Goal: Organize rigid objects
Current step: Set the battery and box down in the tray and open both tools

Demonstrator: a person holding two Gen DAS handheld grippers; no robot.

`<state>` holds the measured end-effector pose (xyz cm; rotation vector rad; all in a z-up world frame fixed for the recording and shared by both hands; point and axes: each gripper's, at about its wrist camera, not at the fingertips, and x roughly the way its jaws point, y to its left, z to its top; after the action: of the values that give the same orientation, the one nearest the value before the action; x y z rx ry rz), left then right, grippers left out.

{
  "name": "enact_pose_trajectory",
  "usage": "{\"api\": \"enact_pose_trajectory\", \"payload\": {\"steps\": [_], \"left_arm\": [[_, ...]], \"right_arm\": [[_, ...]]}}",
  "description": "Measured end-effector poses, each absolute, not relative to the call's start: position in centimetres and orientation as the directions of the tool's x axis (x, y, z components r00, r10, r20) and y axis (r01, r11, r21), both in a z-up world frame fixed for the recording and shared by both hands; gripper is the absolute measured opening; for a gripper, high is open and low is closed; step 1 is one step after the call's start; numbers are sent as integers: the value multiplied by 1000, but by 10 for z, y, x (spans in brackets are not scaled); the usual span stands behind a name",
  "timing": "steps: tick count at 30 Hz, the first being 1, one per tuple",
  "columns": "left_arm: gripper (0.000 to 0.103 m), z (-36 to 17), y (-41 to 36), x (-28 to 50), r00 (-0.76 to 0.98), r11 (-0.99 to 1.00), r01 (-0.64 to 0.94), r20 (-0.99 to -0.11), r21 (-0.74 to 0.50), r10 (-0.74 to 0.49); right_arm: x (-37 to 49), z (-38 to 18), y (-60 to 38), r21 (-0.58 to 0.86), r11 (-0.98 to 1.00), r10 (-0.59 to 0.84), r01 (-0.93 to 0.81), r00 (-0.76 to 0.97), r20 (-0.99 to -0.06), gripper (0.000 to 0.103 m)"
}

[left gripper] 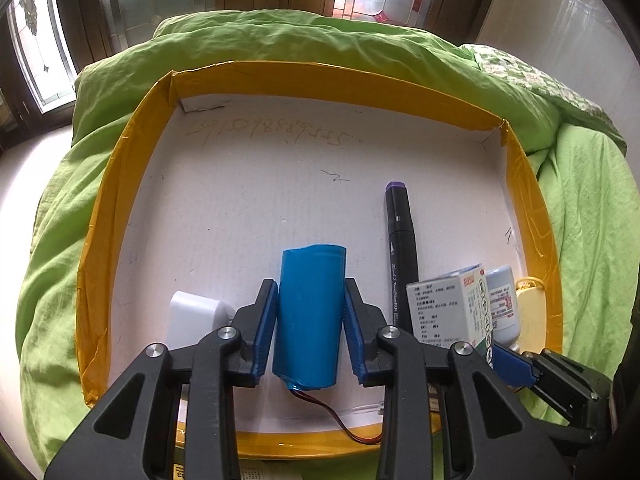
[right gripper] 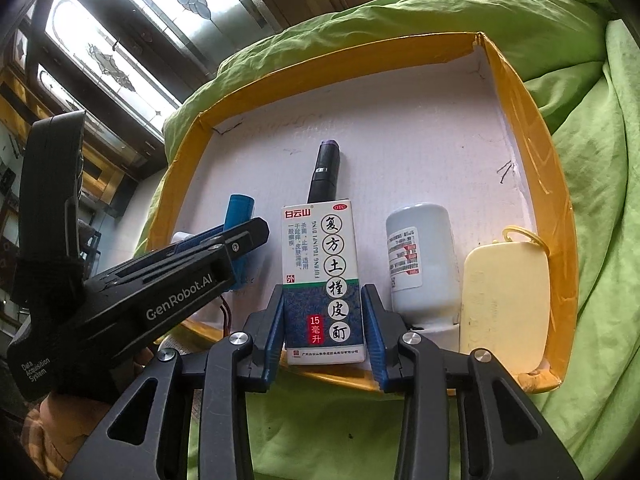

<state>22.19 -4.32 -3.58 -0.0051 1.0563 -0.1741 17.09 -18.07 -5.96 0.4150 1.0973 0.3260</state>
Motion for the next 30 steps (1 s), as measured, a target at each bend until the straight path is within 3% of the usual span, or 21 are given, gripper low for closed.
{"api": "enact_pose_trajectory", "payload": {"steps": [9, 17, 23, 30], "left_arm": [[28, -37, -30, 221, 484, 990, 138, -869, -39, -101], [28, -37, -21, 223, 489, 991, 133, -868, -21, -84], [28, -38, -21, 222, 490, 992, 128, -868, -16, -77], [28, -38, -29, 220, 498, 991, 133, -866, 25, -45]], "right_arm": [[179, -59, -177, 457, 890, 416, -17, 442, -795, 31], [180, -63, -168, 528, 847, 508, -62, 390, -768, 31], [179, -58, -172, 426, 904, 398, -32, 427, -812, 30], [178, -62, -176, 466, 885, 432, -25, 420, -798, 32]]}}
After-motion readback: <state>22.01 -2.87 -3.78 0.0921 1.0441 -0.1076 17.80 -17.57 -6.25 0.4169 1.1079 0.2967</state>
